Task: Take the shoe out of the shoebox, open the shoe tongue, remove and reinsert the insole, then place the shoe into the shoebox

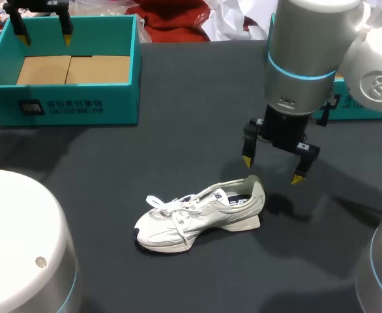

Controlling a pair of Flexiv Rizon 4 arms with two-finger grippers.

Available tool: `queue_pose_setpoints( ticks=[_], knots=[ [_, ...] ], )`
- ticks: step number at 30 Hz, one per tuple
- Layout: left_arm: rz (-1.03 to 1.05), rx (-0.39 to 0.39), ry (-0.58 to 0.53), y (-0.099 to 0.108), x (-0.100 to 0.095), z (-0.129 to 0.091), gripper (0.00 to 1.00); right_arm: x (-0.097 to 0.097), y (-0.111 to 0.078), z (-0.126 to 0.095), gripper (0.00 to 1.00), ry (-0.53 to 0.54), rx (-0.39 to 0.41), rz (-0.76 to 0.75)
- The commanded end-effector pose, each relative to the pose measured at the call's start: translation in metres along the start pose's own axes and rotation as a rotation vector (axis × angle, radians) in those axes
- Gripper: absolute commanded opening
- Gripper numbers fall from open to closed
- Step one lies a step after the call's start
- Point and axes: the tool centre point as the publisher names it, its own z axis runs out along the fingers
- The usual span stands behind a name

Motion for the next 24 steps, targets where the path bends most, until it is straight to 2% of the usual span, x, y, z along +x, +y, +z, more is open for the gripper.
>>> queue_pose_setpoints(
  ticks=[1,8,11,15,16,18,19,21,24],
  knots=[
    [0.0,0.0,0.0,0.0,0.0,0.0,1.0,-0.014,-0.004,-0.004,1.0,0.133,-0.021,-0.168],
    [0.0,0.0,0.0,0.0,0.0,0.0,1.0,-0.015,-0.001,0.001,1.0,0.148,-0.012,-0.199],
    [0.0,0.0,0.0,0.0,0.0,0.0,1.0,-0.027,0.007,0.004,1.0,0.265,0.01,-0.349],
    [0.0,0.0,0.0,0.0,0.0,0.0,1.0,-0.044,0.017,0.002,1.0,0.302,0.057,-0.547],
    [0.0,0.0,0.0,0.0,0.0,0.0,1.0,-0.046,0.019,0.002,1.0,0.288,0.048,-0.586],
    [0.0,0.0,0.0,0.0,0.0,0.0,1.0,-0.057,0.023,-0.003,1.0,0.357,0.02,-0.71],
    [0.0,0.0,0.0,0.0,0.0,0.0,1.0,-0.062,0.022,-0.005,1.0,0.398,-0.011,-0.8],
    [0.0,0.0,0.0,0.0,0.0,0.0,1.0,-0.077,0.019,-0.008,1.0,0.503,-0.019,-1.012],
    [0.0,0.0,0.0,0.0,0.0,0.0,1.0,-0.077,0.019,-0.008,1.0,0.503,-0.019,-1.012]
  ],
)
